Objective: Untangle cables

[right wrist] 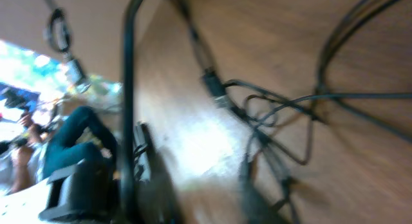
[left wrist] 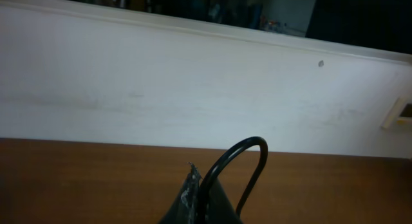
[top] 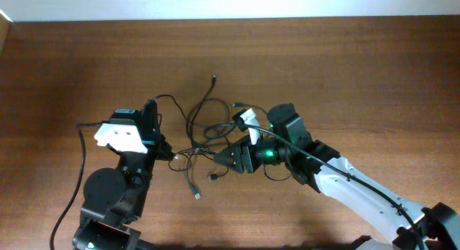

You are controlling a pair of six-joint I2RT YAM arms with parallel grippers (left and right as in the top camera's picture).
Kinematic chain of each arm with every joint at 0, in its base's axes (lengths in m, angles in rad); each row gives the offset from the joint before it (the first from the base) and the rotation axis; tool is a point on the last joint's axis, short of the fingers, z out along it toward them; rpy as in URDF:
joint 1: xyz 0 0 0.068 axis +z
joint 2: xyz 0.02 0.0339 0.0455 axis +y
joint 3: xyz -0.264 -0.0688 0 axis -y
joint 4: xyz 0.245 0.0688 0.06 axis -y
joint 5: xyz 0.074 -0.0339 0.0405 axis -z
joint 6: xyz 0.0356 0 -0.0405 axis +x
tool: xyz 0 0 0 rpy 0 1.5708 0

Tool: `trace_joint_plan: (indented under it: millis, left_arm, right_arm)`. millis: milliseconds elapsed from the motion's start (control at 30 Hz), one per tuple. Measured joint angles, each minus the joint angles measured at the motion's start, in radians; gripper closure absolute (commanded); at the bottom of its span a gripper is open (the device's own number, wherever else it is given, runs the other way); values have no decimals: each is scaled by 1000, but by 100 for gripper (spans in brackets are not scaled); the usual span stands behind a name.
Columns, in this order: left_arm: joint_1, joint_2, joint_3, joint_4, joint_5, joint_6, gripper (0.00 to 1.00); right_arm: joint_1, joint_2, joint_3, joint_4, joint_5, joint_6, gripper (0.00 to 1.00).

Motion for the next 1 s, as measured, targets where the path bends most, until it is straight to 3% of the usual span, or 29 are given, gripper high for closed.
trace_joint_plan:
  millis: [100,167,233,333,433,533,767,800,900,933,1000]
  left_arm:
    - [0,0,0,-17,40,0,100]
    - [0,0,0,-52,46,0,100]
    - [2,0,0,-73,-16,0,100]
    - [4,-6,0,-80,-191,0,100]
    - [-6,-4,-11,-82,-291,-20,100]
    - [5,-9,-11,-64,-406,-103,100]
    - [167,-18,-11,38,-471,-209,99]
    - [217,-18,-11,62,-473,-212,99]
    - [364,-18,-11,87,-359,-239,99]
    - [392,-16,-11,102,-266,-247,99]
    - [424,-3,-13,174,-57,-254,98]
  right_arm:
    - [-5,0,3,-13,293,29,96]
    - [-45,0,45,-186,560,116,96]
    - [-148,2,112,-406,781,207,96]
    - [-364,3,190,-564,953,281,96]
    - [-536,1,207,-624,926,296,92]
    - [-658,1,206,-635,864,254,64]
    - [-662,1,206,-676,772,161,54]
    - [-662,1,206,-682,764,155,46]
    - [-660,1,206,-682,608,72,24]
    - [-645,1,206,-683,489,2,14]
    - [-565,1,206,-684,336,-110,5]
